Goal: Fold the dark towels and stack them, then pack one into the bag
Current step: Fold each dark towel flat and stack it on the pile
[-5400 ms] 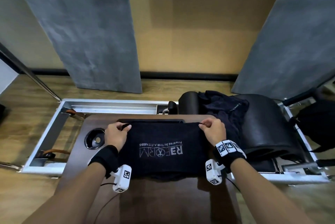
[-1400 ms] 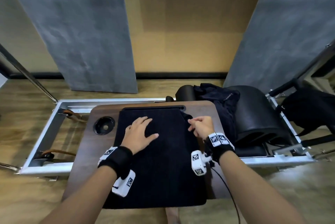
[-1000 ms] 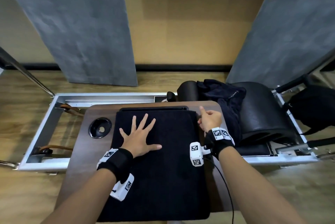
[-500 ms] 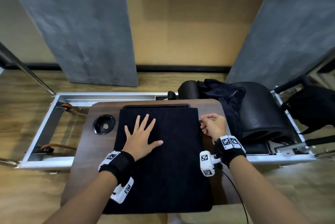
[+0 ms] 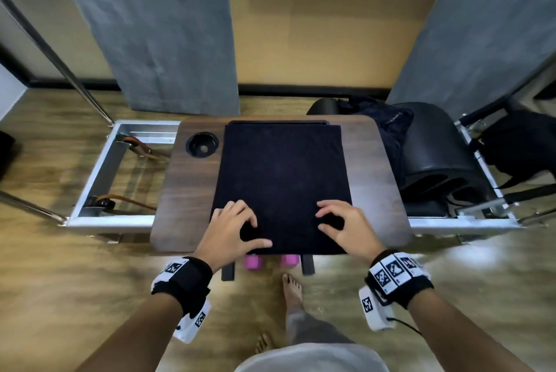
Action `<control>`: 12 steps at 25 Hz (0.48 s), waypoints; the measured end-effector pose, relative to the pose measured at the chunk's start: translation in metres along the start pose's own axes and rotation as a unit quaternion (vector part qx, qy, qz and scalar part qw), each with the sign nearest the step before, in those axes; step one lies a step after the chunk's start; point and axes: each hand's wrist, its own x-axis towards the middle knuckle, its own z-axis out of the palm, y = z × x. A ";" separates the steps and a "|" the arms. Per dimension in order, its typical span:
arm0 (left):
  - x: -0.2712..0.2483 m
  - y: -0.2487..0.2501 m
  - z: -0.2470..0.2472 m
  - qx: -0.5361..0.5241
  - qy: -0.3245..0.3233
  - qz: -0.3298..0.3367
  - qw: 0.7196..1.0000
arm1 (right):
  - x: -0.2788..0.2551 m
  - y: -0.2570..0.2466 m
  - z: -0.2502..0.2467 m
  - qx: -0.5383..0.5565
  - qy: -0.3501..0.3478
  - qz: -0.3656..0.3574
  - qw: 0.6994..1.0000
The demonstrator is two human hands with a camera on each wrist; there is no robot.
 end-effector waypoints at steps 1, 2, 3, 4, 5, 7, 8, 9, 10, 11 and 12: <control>-0.011 0.000 0.000 0.011 -0.012 0.010 1.000 | -0.013 0.001 0.004 -0.038 -0.028 -0.020 0.999; -0.020 0.000 -0.001 0.021 -0.023 0.019 0.999 | -0.024 0.004 0.009 -0.080 -0.062 -0.038 0.994; -0.027 0.000 -0.002 0.029 -0.031 0.024 0.999 | -0.032 0.008 0.013 -0.136 -0.090 -0.056 0.985; -0.034 -0.001 -0.003 0.037 -0.035 0.026 0.998 | -0.040 0.012 0.017 -0.198 -0.105 -0.076 0.972; -0.038 -0.002 -0.004 0.042 -0.035 0.024 0.998 | -0.044 0.016 0.020 -0.250 -0.106 -0.089 0.958; -0.045 -0.003 -0.006 0.030 -0.020 0.019 0.999 | -0.051 0.019 0.020 -0.288 -0.085 -0.093 0.949; -0.047 -0.005 -0.007 0.011 -0.009 0.018 1.000 | -0.053 0.020 0.017 -0.271 -0.073 -0.090 0.956; -0.049 -0.006 -0.008 -0.014 0.003 0.014 1.000 | -0.054 0.019 0.014 -0.239 -0.064 -0.090 0.965; -0.050 -0.007 -0.010 -0.043 0.016 0.007 0.999 | -0.054 0.019 0.012 -0.197 -0.057 -0.087 0.975; -0.050 -0.009 -0.011 -0.071 0.030 -0.003 0.997 | -0.053 0.016 0.009 -0.151 -0.048 -0.075 0.984; -0.050 -0.010 -0.013 -0.099 0.044 -0.014 0.994 | -0.051 0.014 0.005 -0.109 -0.037 -0.058 0.992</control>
